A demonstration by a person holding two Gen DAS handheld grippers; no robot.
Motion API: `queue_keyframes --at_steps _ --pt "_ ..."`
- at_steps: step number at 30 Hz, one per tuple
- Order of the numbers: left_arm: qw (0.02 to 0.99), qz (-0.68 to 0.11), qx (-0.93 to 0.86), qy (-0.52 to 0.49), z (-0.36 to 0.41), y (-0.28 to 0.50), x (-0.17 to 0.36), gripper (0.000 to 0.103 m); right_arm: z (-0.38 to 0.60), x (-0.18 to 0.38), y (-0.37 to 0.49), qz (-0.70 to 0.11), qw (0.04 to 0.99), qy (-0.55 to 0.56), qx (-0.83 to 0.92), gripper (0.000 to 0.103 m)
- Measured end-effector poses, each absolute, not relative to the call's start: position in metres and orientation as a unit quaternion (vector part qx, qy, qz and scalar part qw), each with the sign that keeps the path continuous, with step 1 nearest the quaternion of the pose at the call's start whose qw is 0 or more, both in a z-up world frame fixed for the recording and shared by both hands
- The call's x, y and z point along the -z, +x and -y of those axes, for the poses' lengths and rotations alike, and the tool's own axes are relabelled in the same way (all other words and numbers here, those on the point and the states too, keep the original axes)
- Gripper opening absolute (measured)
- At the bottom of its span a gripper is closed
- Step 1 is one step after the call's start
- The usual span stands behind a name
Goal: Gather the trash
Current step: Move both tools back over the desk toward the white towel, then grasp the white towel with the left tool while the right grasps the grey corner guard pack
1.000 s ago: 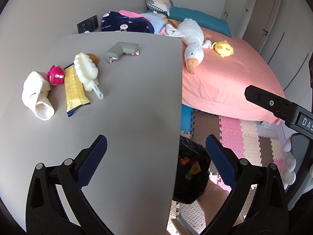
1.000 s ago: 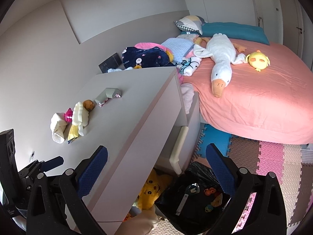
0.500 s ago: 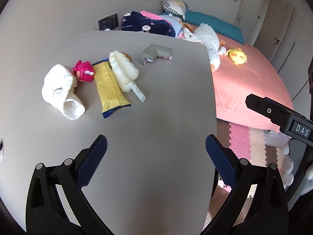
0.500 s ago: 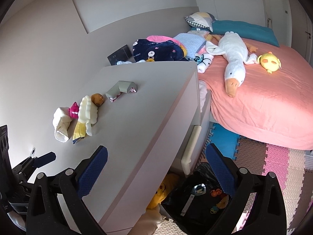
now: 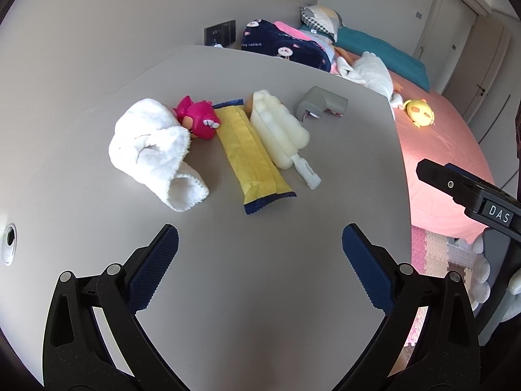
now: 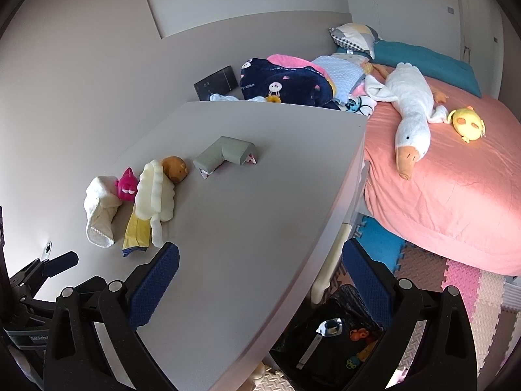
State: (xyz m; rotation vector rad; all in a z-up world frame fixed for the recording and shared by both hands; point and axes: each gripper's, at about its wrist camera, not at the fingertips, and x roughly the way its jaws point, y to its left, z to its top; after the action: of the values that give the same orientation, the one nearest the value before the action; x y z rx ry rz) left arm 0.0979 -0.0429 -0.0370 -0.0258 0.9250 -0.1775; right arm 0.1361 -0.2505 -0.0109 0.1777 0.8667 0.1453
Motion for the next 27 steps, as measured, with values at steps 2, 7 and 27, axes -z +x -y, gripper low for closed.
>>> queue_keyframes --at_steps 2,7,27 --pt "0.892 -0.446 0.079 -0.020 0.034 0.103 0.037 0.097 0.246 0.013 0.143 -0.423 0.900 0.084 -0.071 0.100" --pt "0.892 -0.447 0.060 -0.035 0.012 0.115 0.040 0.097 0.234 0.018 0.161 -0.429 0.897 0.076 -0.076 0.100" --pt "0.886 -0.460 0.000 -0.048 -0.042 0.177 0.059 0.097 0.213 0.029 0.227 -0.445 0.892 0.048 -0.071 0.100"
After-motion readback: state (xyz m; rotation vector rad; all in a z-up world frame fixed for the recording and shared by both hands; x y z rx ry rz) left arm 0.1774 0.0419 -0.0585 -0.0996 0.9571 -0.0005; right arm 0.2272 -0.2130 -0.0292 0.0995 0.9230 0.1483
